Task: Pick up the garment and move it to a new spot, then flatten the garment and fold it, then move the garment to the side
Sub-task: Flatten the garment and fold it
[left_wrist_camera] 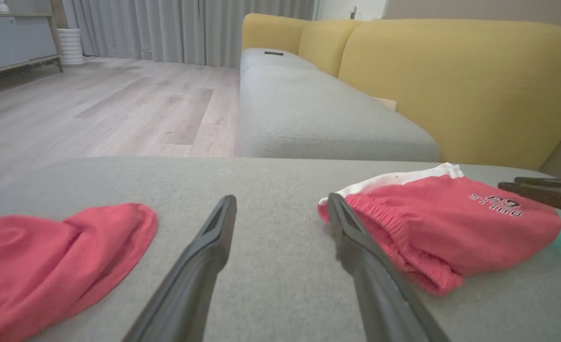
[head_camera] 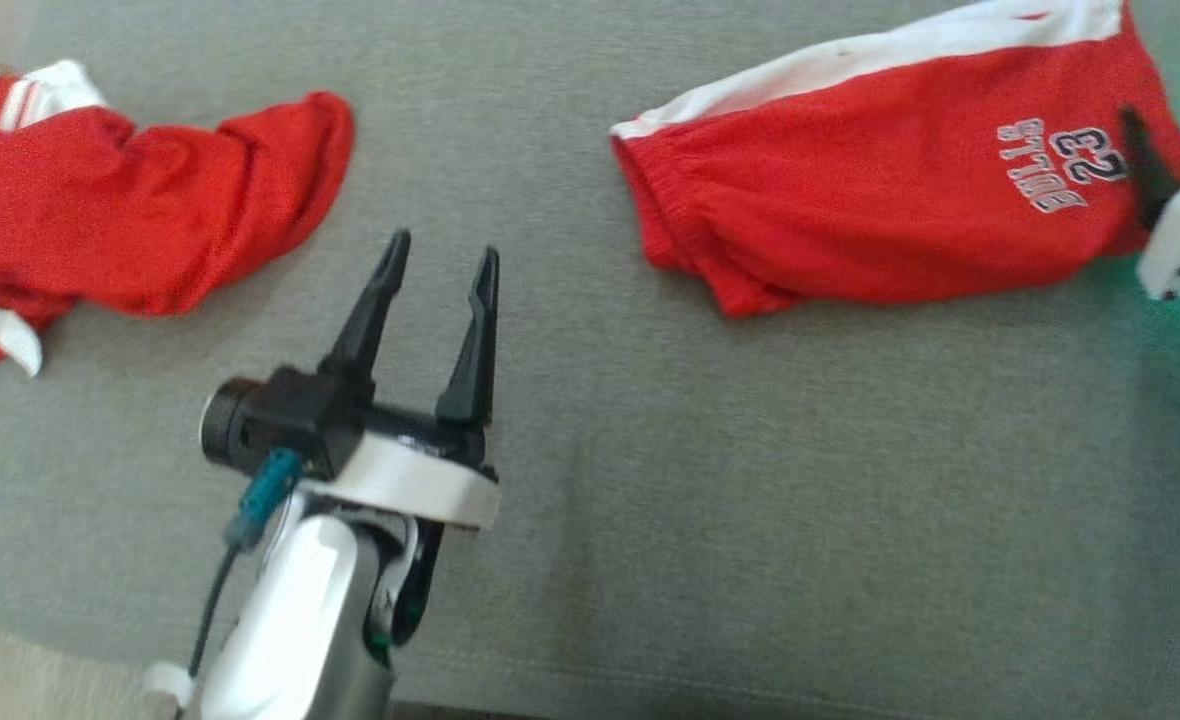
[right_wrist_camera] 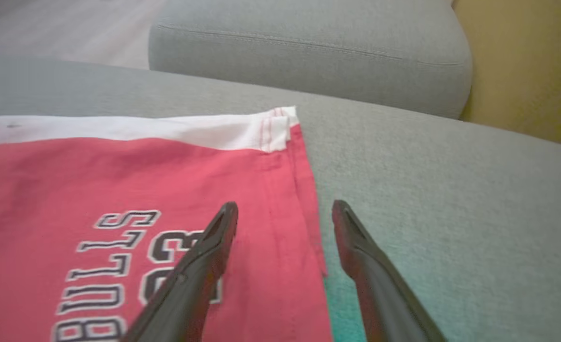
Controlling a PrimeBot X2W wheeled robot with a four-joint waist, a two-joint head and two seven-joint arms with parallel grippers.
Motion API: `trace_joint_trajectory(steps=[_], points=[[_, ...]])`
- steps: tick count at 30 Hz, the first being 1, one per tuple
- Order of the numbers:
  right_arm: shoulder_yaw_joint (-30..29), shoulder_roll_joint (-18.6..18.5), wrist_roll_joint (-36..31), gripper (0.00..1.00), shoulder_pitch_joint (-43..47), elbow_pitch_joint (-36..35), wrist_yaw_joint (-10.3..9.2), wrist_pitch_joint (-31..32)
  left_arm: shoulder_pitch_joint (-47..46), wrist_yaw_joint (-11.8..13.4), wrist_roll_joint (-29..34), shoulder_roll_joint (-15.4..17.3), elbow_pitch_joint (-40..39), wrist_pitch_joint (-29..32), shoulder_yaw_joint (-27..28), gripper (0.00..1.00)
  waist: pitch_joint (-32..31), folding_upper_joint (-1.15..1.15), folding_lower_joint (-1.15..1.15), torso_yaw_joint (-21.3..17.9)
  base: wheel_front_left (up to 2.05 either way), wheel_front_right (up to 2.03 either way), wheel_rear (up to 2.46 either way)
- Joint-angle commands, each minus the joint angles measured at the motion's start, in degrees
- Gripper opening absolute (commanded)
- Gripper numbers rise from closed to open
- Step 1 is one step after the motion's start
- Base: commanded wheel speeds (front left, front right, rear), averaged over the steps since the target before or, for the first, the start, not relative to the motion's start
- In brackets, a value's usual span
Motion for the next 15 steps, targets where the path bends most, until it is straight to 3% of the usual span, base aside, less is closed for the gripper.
trace_joint_trajectory(steps=[1, 5, 13, 14, 15], points=[[-1.0, -0.4, -1.0, 1.0, -1.9, 1.1, 0.39, 0.0, 0.2, 0.6, 1.1, 0.3, -2.6, -0.3, 2.4, 1.0, -0.2, 0.0, 0.0, 1.7, 0.0, 0.0, 0.0], [-4.1, 0.9, -3.1, 1.0, -3.7, 8.5, 0.39, 0.2, 2.8, 1.7, 3.5, 0.2, -5.0, -0.3, 1.8, 1.0, -0.3, 0.0, 0.0, 3.4, 0.0, 0.0, 0.0], [-7.2, 4.0, -1.8, 1.0, -4.3, 15.6, 0.39, 2.5, 6.7, 3.6, 4.7, 0.1, -7.5, -0.3, 1.5, 1.0, -1.0, 0.0, 0.0, 4.4, 0.0, 0.0, 0.0], [-7.3, 4.2, -1.6, 0.83, -4.2, 15.9, 0.39, 2.9, 7.1, 3.8, 4.8, 0.1, -7.7, -0.3, 1.6, 1.0, -1.2, 0.0, 0.0, 4.5, 0.0, 0.0, 0.0], [-7.5, 4.3, -1.2, 0.35, -4.0, 16.2, 0.39, 3.0, 7.5, 3.8, 5.0, 0.1, -7.9, -0.3, 1.7, 1.0, -1.3, 0.0, 0.0, 4.5, 0.0, 0.0, 0.0]])
